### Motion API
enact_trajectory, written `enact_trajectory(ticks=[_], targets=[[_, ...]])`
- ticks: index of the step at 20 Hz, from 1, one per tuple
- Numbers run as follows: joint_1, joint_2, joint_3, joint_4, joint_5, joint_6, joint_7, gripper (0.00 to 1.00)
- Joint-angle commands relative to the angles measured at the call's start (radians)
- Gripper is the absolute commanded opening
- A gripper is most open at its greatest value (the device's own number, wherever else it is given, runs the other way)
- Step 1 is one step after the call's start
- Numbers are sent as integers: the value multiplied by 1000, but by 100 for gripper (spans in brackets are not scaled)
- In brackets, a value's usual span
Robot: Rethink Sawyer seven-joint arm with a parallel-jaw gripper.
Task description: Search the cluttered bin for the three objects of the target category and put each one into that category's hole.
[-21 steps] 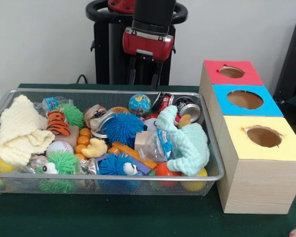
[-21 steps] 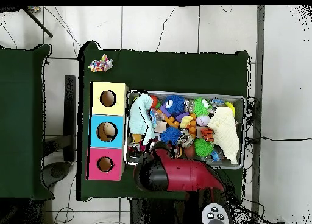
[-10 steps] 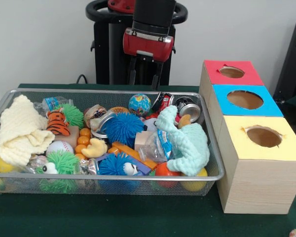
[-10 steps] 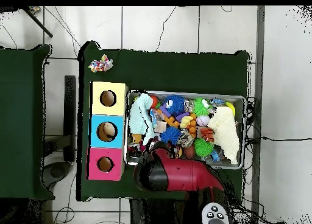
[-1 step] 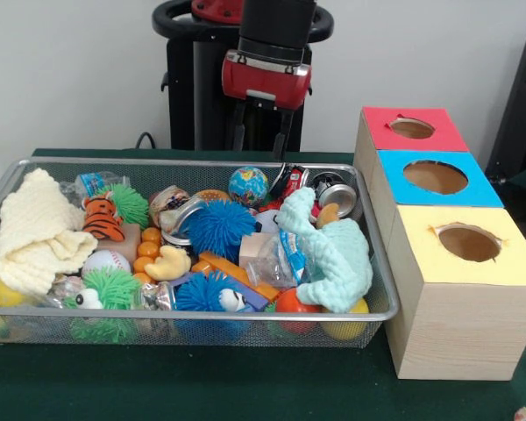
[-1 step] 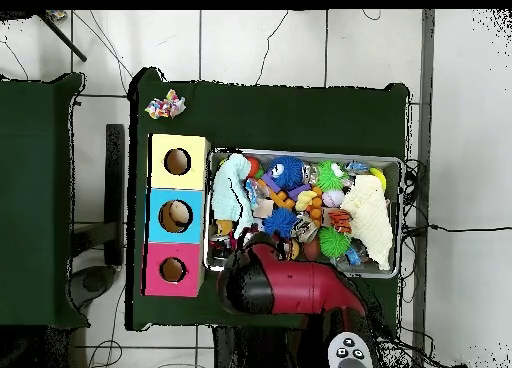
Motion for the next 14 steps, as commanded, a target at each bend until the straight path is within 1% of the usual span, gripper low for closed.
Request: enact_trajectory(ticks=[1, 14], targets=[[1, 22, 54, 47, -44, -42, 80, 100], [6, 24, 52, 39, -42, -36, 80, 100]])
